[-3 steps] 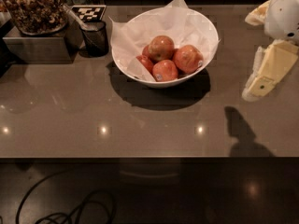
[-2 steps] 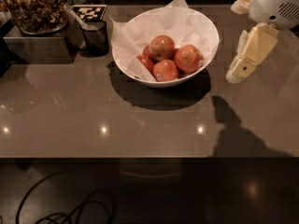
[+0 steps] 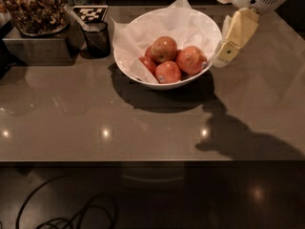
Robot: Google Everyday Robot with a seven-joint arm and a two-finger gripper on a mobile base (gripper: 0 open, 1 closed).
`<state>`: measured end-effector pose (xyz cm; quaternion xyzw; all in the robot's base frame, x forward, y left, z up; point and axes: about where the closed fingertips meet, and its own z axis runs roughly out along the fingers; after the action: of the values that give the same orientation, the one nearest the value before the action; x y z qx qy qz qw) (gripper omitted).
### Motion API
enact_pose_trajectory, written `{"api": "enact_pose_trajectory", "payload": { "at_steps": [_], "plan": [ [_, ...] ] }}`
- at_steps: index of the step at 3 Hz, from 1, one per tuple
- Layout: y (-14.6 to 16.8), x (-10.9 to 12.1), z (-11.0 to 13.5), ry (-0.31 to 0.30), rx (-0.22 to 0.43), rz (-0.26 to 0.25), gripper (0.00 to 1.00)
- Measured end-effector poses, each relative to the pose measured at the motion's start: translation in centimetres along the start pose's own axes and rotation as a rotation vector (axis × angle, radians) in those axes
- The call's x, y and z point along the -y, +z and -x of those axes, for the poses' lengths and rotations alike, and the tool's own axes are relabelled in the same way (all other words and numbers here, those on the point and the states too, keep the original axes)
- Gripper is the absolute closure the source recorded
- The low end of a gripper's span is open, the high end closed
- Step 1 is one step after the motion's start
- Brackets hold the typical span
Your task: Pick apple from white bowl
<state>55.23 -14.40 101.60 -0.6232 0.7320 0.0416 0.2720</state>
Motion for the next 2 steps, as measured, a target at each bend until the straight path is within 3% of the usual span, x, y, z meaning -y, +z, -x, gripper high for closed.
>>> {"api": "enact_pose_trajectory", "payload": {
  "at_steps": [1,2],
  "plan": [
    [-0.2,-0.2,-0.5,0.029,0.012,-0.022,0.0],
    [0.8,1.1,-0.6,0.074,0.083,-0.042,0.0]
  ]
}}
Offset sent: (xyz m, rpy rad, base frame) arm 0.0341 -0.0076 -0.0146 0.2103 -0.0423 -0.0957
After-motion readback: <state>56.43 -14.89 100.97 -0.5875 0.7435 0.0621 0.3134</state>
